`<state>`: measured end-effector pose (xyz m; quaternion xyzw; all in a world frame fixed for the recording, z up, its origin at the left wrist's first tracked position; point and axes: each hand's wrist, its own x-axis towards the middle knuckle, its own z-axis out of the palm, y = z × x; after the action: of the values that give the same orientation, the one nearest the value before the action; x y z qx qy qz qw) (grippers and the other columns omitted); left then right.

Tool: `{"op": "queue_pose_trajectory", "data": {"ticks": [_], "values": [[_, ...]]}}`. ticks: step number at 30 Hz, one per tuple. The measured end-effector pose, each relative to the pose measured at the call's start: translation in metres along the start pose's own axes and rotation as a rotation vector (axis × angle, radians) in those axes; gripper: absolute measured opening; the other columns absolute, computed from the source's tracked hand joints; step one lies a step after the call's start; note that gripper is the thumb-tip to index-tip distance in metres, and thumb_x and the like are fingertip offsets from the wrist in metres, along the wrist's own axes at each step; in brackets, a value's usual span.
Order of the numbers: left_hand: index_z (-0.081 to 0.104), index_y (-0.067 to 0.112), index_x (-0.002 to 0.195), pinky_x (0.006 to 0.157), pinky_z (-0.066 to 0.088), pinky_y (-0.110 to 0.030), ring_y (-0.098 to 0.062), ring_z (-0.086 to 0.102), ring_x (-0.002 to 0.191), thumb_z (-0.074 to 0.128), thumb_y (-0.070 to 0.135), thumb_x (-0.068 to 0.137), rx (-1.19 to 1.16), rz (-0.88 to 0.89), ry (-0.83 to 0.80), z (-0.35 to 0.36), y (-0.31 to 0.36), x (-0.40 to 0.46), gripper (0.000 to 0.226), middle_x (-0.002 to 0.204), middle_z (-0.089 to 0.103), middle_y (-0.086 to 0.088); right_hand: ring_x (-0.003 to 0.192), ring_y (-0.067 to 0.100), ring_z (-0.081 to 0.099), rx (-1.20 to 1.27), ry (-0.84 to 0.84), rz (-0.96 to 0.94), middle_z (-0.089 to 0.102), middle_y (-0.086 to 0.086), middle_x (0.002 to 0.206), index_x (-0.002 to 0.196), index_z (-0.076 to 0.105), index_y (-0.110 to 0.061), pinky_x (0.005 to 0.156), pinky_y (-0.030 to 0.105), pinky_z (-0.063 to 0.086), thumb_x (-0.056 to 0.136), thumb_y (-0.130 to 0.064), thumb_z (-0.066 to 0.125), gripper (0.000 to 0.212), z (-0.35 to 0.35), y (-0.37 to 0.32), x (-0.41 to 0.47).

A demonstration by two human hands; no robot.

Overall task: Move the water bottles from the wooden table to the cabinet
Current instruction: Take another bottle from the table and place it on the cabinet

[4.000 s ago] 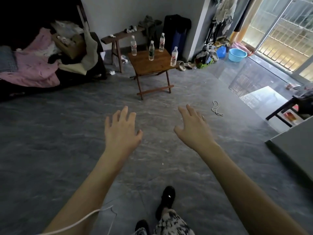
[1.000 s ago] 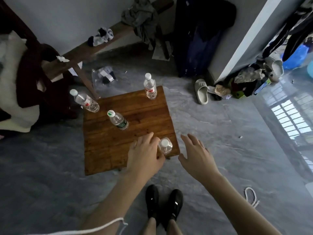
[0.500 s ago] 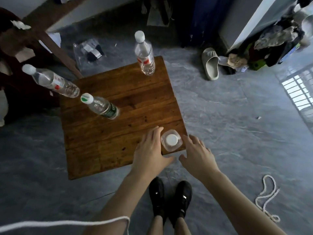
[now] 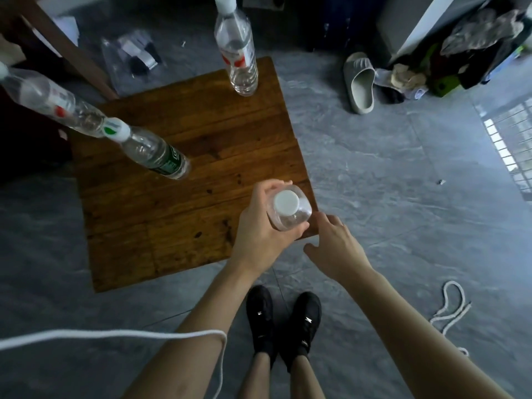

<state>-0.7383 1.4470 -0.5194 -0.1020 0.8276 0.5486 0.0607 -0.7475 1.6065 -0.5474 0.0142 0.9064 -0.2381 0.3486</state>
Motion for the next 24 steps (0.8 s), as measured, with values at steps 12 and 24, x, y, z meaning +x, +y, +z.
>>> {"op": "queue_pose_trajectory", "data": {"ticks": [12,24], "values": [[0.055,0.034,0.122,0.093,0.056,-0.032,-0.008,0.064,0.112,0.091,0.041,0.067,0.12,0.27,-0.175,-0.113,0.191,-0.004,0.066,0.114,0.066,0.02,0.09,0.027,0.066,1.271,-0.271,0.013,0.071,0.016,0.106,0.107,0.074,-0.011,0.084,0.041,0.05,0.071,0.006,0.055,0.044,-0.111,-0.071,-0.083],[0.055,0.06,0.117,0.09,0.057,-0.023,-0.006,0.068,0.108,0.091,0.042,0.059,0.002,0.381,-0.182,-0.19,0.385,-0.075,0.071,0.116,0.069,0.023,0.135,0.034,0.047,1.676,-0.707,-0.061,0.049,0.021,0.146,0.139,0.052,0.0,0.116,0.045,0.032,0.093,-0.056,0.046,0.073,-0.241,-0.141,-0.23]]}}
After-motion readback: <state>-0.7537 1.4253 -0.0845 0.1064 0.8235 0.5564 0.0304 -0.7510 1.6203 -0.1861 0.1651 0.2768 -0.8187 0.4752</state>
